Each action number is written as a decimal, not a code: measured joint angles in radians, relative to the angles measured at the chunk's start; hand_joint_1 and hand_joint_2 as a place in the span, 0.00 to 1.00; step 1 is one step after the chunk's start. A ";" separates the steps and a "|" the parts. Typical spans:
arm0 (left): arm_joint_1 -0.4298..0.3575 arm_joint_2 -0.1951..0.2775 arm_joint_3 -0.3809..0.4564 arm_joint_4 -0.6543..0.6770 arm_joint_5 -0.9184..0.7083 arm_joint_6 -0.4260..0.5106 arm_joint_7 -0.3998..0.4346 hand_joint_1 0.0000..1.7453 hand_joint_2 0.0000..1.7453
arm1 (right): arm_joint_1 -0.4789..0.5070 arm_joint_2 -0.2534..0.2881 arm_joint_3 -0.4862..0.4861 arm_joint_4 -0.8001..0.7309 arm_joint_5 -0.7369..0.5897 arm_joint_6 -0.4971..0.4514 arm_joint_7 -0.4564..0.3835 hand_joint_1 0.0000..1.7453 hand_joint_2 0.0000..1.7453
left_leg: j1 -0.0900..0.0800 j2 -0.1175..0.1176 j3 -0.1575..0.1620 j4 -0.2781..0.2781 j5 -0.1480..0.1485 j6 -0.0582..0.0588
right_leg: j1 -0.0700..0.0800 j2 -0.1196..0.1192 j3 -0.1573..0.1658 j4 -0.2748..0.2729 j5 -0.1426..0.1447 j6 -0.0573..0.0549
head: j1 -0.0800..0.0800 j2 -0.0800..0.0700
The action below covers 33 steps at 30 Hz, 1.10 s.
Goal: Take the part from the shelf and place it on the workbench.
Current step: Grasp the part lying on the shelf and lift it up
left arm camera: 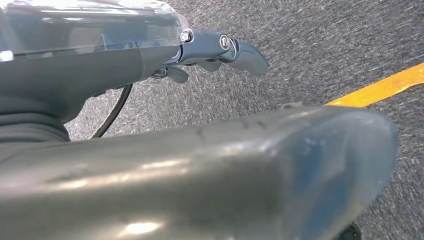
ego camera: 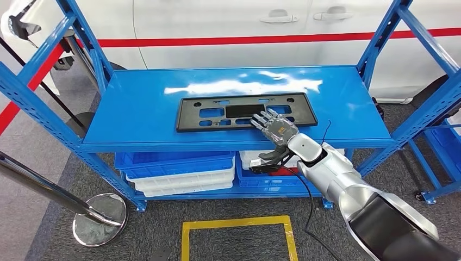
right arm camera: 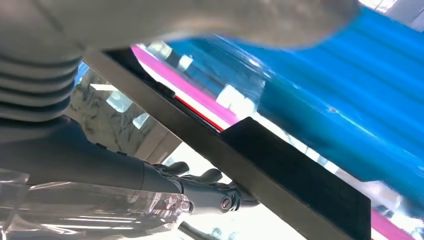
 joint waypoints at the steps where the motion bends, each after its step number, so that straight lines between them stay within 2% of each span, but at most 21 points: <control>1: 0.000 0.000 0.000 0.000 0.000 0.001 0.000 0.00 0.00 | 0.000 0.000 -0.001 0.000 0.000 -0.001 -0.001 0.00 0.00 | -0.001 -0.001 0.030 -0.067 0.041 0.005 | 0.001 0.000 0.005 0.001 -0.003 0.001 | 0.000 0.000; 3: -0.001 0.000 0.000 0.000 0.000 0.002 0.000 0.00 0.00 | -0.003 -0.001 -0.002 0.000 0.001 -0.005 -0.002 0.00 0.00 | -0.004 -0.006 0.087 -0.194 0.094 0.016 | 0.006 0.003 0.011 0.005 -0.012 0.007 | 0.000 0.000; 4: -0.001 0.001 0.000 0.000 0.000 0.002 -0.001 0.00 0.00 | -0.006 -0.002 -0.004 -0.001 0.001 -0.006 -0.003 0.00 0.00 | -0.007 -0.008 0.102 -0.227 0.102 0.021 | 0.007 0.005 0.010 0.005 -0.014 0.011 | 0.000 0.000; 6: 0.000 0.001 0.000 0.000 0.000 0.002 -0.001 0.00 0.00 | -0.012 -0.002 -0.008 -0.002 0.001 -0.007 -0.006 0.00 0.00 | -0.010 -0.008 0.108 -0.245 0.097 0.029 | 0.008 0.007 0.009 0.003 -0.015 0.022 | 0.000 0.000; 8: -0.001 0.000 0.000 0.000 0.000 0.002 -0.001 0.00 0.00 | -0.020 -0.002 -0.013 -0.003 0.001 -0.007 -0.010 0.00 0.00 | -0.004 -0.008 0.117 -0.256 0.100 0.039 | 0.006 0.010 0.008 0.009 -0.025 0.031 | 0.000 0.000; 10: -0.004 -0.001 0.000 0.000 0.000 0.001 -0.001 0.00 0.00 | -0.029 0.001 -0.019 -0.003 0.000 -0.006 -0.014 0.00 0.00 | 0.003 -0.008 0.127 -0.269 0.103 0.046 | 0.000 0.018 -0.022 0.075 -0.064 0.039 | 0.000 0.000; 12: -0.006 -0.001 0.000 0.000 -0.001 -0.002 -0.001 0.00 0.00 | -0.035 0.008 -0.024 -0.002 -0.001 -0.003 -0.017 0.00 0.00 | 0.003 -0.008 0.130 -0.270 0.102 0.050 | -0.007 0.023 -0.089 0.206 -0.115 0.047 | 0.000 0.000; 13: -0.006 -0.001 0.000 0.000 -0.003 -0.004 -0.002 0.00 0.00 | -0.036 0.013 -0.026 -0.001 -0.001 -0.002 -0.017 0.00 0.00 | 0.004 -0.008 0.130 -0.269 0.101 0.051 | -0.012 0.024 -0.120 0.260 -0.127 0.051 | 0.000 0.000; 14: -0.006 -0.001 0.000 0.000 -0.005 -0.006 -0.005 0.00 0.00 | -0.036 0.016 -0.028 0.000 -0.001 -0.001 -0.017 0.00 0.00 | 0.004 -0.009 0.131 -0.268 0.099 0.050 | -0.016 0.024 -0.137 0.282 -0.119 0.055 | 0.000 0.000; 15: -0.006 -0.002 -0.001 0.000 -0.007 -0.007 -0.007 0.00 0.00 | -0.036 0.020 -0.029 0.001 -0.001 0.000 -0.017 0.00 0.00 | 0.006 -0.010 0.132 -0.265 0.097 0.048 | -0.021 0.023 -0.134 0.262 -0.092 0.058 | 0.000 0.000; 17: -0.006 -0.002 -0.002 0.000 -0.009 -0.009 -0.010 0.00 0.00 | -0.040 0.028 -0.031 0.001 0.000 0.001 -0.017 0.00 0.00 | 0.010 -0.011 0.133 -0.255 0.088 0.038 | -0.027 0.018 -0.087 0.140 -0.015 0.064 | 0.000 0.000; 19: -0.007 -0.002 -0.003 0.000 -0.008 -0.008 -0.006 0.00 0.00 | -0.044 0.037 -0.033 0.002 0.002 0.003 -0.017 0.00 0.00 | 0.008 -0.009 0.129 -0.244 0.080 0.025 | -0.023 0.012 -0.045 0.040 0.019 0.060 | 0.000 0.000; 22: -0.007 -0.002 -0.003 0.000 -0.008 -0.007 0.000 0.00 0.00 | -0.043 0.041 -0.033 0.004 0.006 0.003 -0.017 0.00 0.00 | 0.005 -0.005 0.125 -0.244 0.078 0.008 | -0.017 0.015 -0.040 0.022 0.015 0.041 | 0.000 0.000; 24: -0.008 -0.002 -0.003 0.000 -0.008 -0.006 0.001 0.00 0.00 | -0.042 0.037 -0.034 0.004 0.008 0.003 -0.017 0.00 0.00 | 0.008 -0.002 0.117 -0.221 0.059 -0.002 | -0.018 0.013 -0.039 0.018 0.017 0.026 | 0.000 0.000; 25: -0.008 -0.002 -0.003 0.000 -0.007 -0.006 0.001 0.00 0.00 | -0.043 0.031 -0.034 0.004 0.008 0.003 -0.018 0.00 0.00 | 0.009 -0.001 0.100 -0.181 0.033 -0.006 | -0.019 0.010 -0.038 0.016 0.018 0.019 | 0.000 0.000; 27: -0.008 -0.002 -0.003 0.000 -0.007 -0.006 0.001 0.00 0.00 | -0.042 0.015 -0.035 0.004 0.010 0.004 -0.018 0.00 0.00 | 0.009 0.001 0.041 -0.053 -0.033 -0.011 | -0.014 0.006 -0.038 0.015 0.017 0.011 | 0.000 0.000; 28: -0.007 -0.002 -0.003 0.000 -0.006 -0.006 0.001 0.00 0.00 | -0.041 0.007 -0.035 0.004 0.012 0.005 -0.018 0.00 0.00 | 0.009 0.001 0.012 0.008 -0.055 -0.011 | -0.011 0.005 -0.037 0.016 0.017 0.010 | 0.000 0.000; 29: -0.006 -0.002 -0.003 0.000 -0.004 -0.005 0.001 0.00 0.00 | -0.039 0.000 -0.035 0.004 0.013 0.007 -0.018 0.00 0.00 | 0.008 0.001 -0.004 0.040 -0.059 -0.010 | -0.008 0.004 -0.037 0.016 0.016 0.009 | 0.000 0.000; 30: -0.005 -0.002 -0.003 0.000 -0.003 -0.005 0.000 0.00 0.00 | -0.038 -0.005 -0.035 0.004 0.014 0.009 -0.018 0.00 0.00 | 0.007 0.001 -0.003 0.033 -0.044 -0.007 | -0.006 0.004 -0.036 0.016 0.015 0.008 | 0.000 0.000; 31: -0.004 -0.002 -0.003 0.000 -0.002 -0.004 0.000 0.00 0.00 | -0.038 -0.008 -0.035 0.004 0.014 0.011 -0.017 0.00 0.00 | 0.006 0.001 0.019 -0.014 -0.012 -0.002 | -0.004 0.005 -0.034 0.016 0.015 0.008 | 0.000 0.000; 33: -0.005 -0.001 -0.003 0.000 -0.001 -0.005 0.000 0.00 0.00 | -0.040 -0.010 -0.035 0.003 0.014 0.013 -0.015 0.00 0.00 | 0.002 -0.003 0.085 -0.154 0.052 0.011 | 0.000 0.007 -0.032 0.017 0.012 0.011 | 0.000 0.000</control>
